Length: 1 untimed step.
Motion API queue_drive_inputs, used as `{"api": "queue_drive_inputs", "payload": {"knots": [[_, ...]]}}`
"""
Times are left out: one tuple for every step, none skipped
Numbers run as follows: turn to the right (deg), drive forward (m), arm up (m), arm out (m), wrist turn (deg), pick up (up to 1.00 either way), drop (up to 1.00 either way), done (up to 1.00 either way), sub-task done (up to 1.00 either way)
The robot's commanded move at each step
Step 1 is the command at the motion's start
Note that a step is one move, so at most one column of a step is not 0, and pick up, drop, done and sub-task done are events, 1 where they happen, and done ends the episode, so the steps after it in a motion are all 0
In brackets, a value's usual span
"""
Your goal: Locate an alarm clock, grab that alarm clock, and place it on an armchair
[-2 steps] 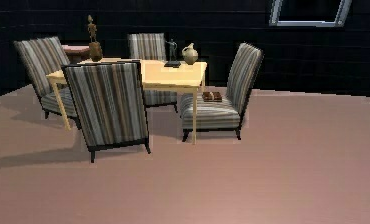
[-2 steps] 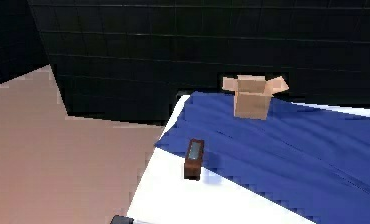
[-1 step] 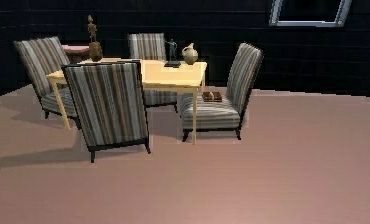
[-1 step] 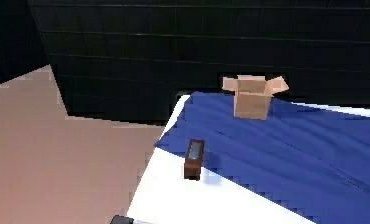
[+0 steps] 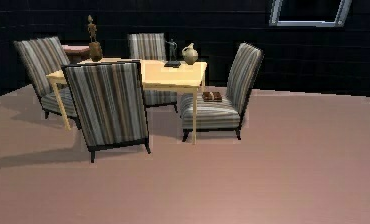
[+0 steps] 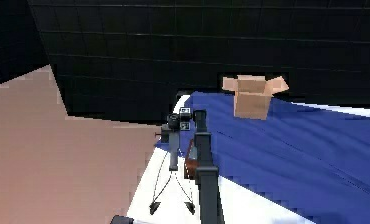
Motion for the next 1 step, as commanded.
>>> {"api": "queue_drive_inputs", "payload": {"knots": [[0.0,0.00,0.00,0.00,45.0,0.00,0.00,0.00,0.00]]}}
